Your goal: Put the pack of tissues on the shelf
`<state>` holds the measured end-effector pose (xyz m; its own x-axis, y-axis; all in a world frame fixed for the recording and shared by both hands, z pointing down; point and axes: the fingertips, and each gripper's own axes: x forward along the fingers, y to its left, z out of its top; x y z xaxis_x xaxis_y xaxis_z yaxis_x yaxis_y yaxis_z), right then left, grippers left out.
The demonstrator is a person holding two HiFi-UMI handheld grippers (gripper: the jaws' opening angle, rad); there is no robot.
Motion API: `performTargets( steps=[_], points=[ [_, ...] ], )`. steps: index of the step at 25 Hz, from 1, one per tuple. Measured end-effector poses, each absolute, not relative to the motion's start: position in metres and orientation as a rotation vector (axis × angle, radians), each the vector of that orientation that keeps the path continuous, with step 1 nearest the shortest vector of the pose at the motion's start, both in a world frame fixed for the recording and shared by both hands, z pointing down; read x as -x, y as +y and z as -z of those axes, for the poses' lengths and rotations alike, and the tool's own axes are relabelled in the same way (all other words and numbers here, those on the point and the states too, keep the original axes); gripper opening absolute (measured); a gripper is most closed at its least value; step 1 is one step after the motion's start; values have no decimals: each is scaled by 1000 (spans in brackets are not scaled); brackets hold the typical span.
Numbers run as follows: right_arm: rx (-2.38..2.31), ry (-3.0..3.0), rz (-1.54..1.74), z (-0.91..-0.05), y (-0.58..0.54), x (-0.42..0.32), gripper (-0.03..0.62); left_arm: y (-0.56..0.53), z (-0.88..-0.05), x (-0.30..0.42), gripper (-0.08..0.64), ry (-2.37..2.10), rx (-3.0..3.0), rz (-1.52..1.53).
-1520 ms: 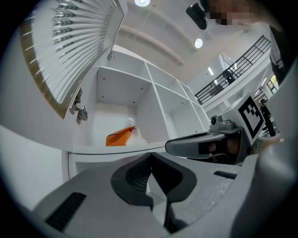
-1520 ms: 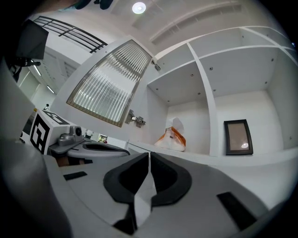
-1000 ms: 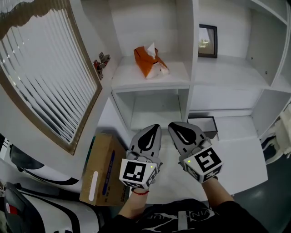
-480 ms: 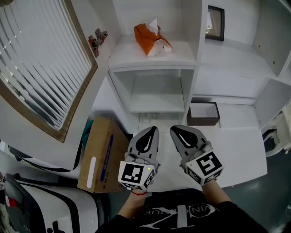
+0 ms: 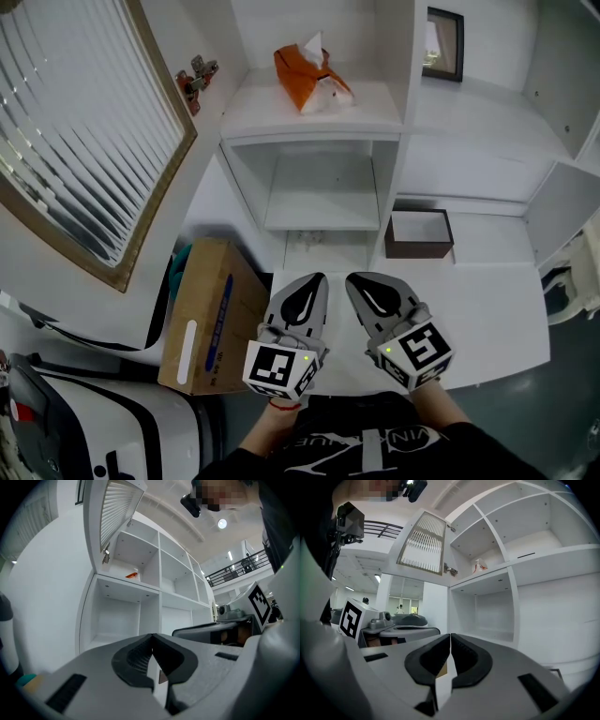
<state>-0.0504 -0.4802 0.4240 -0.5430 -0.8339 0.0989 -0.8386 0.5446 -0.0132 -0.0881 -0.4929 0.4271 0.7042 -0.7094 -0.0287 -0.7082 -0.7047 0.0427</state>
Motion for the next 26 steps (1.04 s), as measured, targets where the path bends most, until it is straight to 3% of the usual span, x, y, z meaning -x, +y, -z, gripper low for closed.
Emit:
performTargets(
  steps=[26],
  points=[
    [-1358, -2779, -168, -434, -487, 74, 9, -496, -437, 98, 6, -1227, -2871, -41]
  ],
)
